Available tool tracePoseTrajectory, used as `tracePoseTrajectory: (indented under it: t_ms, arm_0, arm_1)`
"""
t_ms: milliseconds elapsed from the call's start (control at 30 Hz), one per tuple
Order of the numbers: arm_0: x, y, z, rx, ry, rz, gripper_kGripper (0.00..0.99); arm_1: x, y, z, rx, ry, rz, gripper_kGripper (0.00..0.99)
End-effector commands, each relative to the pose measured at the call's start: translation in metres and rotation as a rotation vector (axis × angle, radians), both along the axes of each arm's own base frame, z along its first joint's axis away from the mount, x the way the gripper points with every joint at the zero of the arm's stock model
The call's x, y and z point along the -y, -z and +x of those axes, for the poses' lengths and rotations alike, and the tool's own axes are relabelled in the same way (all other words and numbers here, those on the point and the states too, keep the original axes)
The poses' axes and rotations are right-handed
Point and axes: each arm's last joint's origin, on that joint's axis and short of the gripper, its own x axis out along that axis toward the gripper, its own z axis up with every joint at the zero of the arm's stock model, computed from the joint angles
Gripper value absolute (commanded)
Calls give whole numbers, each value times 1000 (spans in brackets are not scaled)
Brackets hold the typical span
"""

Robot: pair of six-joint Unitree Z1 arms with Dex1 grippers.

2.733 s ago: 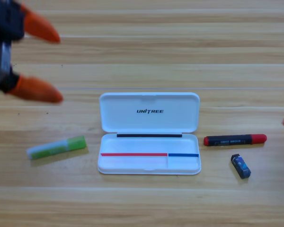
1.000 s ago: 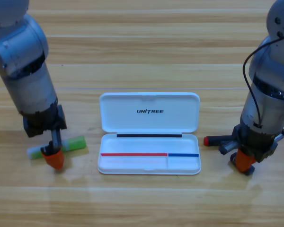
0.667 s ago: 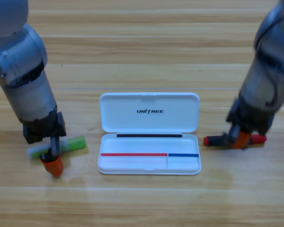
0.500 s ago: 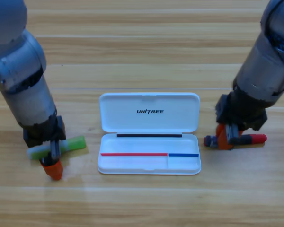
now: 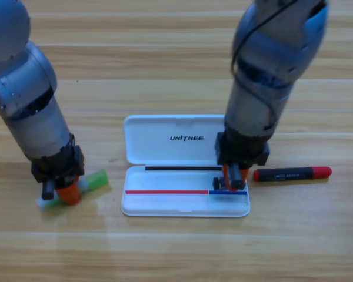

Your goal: Clean up eraser and pencils

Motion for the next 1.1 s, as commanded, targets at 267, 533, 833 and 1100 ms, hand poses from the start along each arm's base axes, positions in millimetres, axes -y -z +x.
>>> tracePoseTrajectory:
  t_ms: [267, 533, 833, 1100]
  arm_0:
    - [-29, -69, -16, 130, -15, 23, 0]
    - [-15, -151, -39, 197, 34, -30, 0]
    - [2, -148, -44, 187, 66, -26, 0]
    - [28, -146, -48, 173, 132, -47, 0]
  arm_1:
    - [-13, 31, -5, -41, 0, -77, 0]
    - [-13, 30, -7, -46, 16, -82, 718]
    - [7, -36, -22, 26, 42, 31, 942]
    - [68, -91, -38, 73, 147, 109, 990]
